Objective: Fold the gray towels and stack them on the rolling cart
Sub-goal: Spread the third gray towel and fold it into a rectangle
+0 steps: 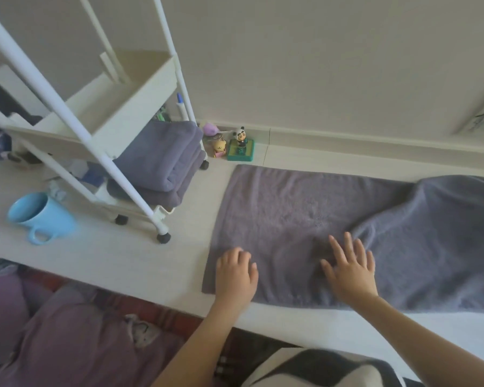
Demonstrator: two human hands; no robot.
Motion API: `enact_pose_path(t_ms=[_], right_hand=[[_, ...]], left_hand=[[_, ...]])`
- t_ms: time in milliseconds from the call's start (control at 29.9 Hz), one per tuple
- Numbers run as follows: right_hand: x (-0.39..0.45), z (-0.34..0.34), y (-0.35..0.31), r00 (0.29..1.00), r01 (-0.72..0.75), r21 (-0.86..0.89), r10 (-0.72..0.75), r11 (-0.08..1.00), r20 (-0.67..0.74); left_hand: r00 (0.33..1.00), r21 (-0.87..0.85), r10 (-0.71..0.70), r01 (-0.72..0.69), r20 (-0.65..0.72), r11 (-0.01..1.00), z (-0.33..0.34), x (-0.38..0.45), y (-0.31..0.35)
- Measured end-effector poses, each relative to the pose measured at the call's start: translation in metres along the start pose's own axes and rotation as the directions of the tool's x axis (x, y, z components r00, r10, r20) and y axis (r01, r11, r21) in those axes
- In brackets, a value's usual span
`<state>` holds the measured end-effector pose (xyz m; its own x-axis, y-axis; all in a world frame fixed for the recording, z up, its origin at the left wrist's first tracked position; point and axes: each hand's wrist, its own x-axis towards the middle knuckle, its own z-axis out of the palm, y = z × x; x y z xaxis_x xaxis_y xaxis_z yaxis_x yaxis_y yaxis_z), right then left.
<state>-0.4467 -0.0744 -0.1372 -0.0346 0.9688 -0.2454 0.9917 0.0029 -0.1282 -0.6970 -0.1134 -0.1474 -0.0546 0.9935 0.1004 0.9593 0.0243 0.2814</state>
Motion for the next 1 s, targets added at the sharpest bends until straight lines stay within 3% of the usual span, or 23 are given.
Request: enact_pose_path(t_ms=[100,201,301,401,468,569,702,803,903,1003], right_hand=[[-0.016,0.010,0.016,0.965,-0.260,0.019,0.259,0.965,0.026],[-0.028,0.014,0.025,0.945,-0.318,-0.111,0.325,0.942,0.049],[-0.040,0.010,0.009,0.965,-0.248,-0.239,0.262,0.939,0.029],[-0.040,0.004,-0.005,0.984,-0.179,-0.169,0.176,0.969,-0.030],[-0.033,0.000,-0.002,0.983,-0.180,-0.098,0.174,0.979,-0.064],[-0.020,-0.001,0.017,0.978,-0.200,-0.037,0.197,0.979,-0.070],[-0.026,0.011,0.066,0.929,-0.371,-0.020,0.371,0.928,-0.020],[-0.040,0.015,0.073,0.862,-0.506,0.000,0.506,0.862,-0.024],[-0.042,0.017,0.069,0.863,-0.504,0.021,0.505,0.863,-0.019],[-0.036,0.012,0.080,0.890,-0.449,0.056,0.452,0.892,-0.061]], left_hand=[[0.981,0.045,0.007,-0.016,0.196,0.999,0.021,0.002,0.001],[0.954,0.161,-0.030,-0.020,0.300,0.987,0.028,0.002,-0.011],[0.979,0.143,-0.120,0.096,0.167,0.985,0.019,0.011,-0.020],[0.985,0.059,-0.173,0.173,0.000,0.983,0.013,0.031,-0.010],[0.997,0.008,-0.076,0.076,0.021,0.997,0.015,0.042,0.004],[0.979,0.046,0.045,-0.055,0.197,0.997,0.027,0.048,0.020],[0.964,0.204,-0.080,0.028,0.254,0.979,0.040,0.050,0.011],[0.965,0.179,-0.159,0.122,0.210,0.976,0.032,0.052,0.002],[0.983,0.034,-0.023,0.017,0.184,0.999,0.035,0.057,0.035],[0.960,0.009,0.129,-0.136,0.248,0.991,0.046,0.057,0.067]])
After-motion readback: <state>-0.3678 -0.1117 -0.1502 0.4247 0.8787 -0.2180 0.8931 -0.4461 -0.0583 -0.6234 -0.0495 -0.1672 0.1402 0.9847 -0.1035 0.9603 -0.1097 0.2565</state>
